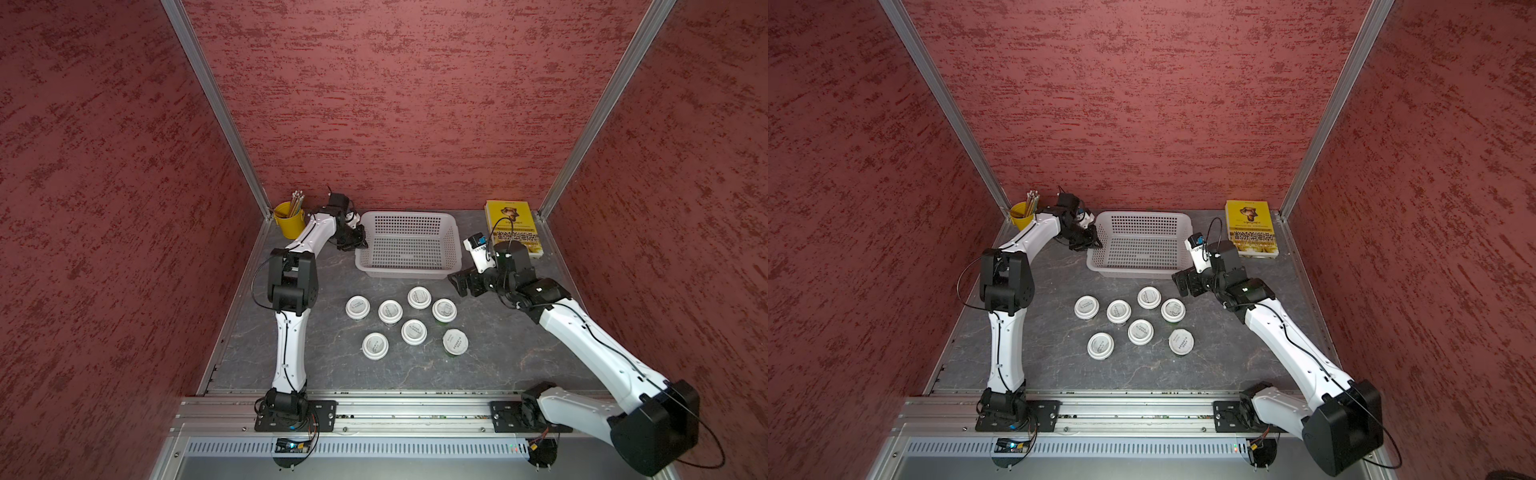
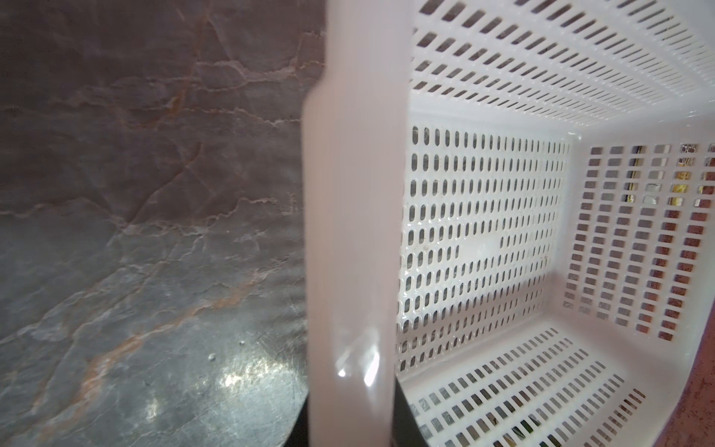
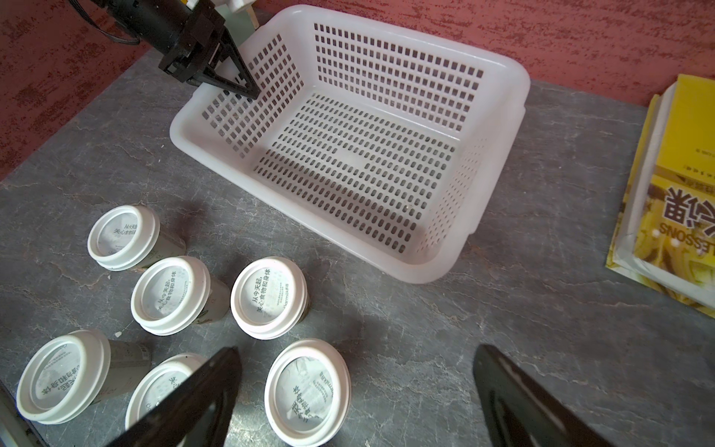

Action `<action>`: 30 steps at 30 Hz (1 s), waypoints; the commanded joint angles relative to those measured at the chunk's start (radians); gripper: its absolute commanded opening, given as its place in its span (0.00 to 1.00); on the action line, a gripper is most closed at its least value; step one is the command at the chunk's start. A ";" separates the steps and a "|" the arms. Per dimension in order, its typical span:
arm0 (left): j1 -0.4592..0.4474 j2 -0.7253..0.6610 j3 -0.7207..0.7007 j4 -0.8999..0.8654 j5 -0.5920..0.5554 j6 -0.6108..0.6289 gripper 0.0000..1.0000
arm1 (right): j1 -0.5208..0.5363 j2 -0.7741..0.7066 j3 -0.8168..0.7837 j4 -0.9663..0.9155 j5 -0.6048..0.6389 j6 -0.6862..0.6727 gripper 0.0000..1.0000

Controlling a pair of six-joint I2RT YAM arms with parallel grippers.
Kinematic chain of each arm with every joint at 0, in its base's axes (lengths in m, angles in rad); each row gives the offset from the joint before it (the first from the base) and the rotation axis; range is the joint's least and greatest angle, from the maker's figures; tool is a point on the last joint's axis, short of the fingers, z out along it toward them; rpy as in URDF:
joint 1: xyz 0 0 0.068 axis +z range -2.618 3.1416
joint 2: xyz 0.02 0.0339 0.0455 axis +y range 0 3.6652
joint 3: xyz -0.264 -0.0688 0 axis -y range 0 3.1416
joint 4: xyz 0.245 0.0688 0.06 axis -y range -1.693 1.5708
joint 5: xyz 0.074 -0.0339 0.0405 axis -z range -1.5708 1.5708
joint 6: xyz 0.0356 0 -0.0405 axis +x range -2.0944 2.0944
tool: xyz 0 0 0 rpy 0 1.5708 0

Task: Put the yogurt in the basket
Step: Adjust the basket at the center of the board.

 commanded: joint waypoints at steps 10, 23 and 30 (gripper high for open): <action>-0.022 -0.031 -0.120 -0.006 -0.079 -0.017 0.00 | 0.006 -0.013 -0.011 0.019 0.009 -0.011 0.98; -0.021 -0.021 -0.015 -0.045 -0.089 0.017 0.74 | 0.006 -0.007 -0.010 0.019 -0.009 -0.013 0.98; -0.021 -0.080 0.119 -0.080 -0.127 0.043 0.86 | 0.005 -0.001 -0.005 0.010 -0.017 -0.012 0.99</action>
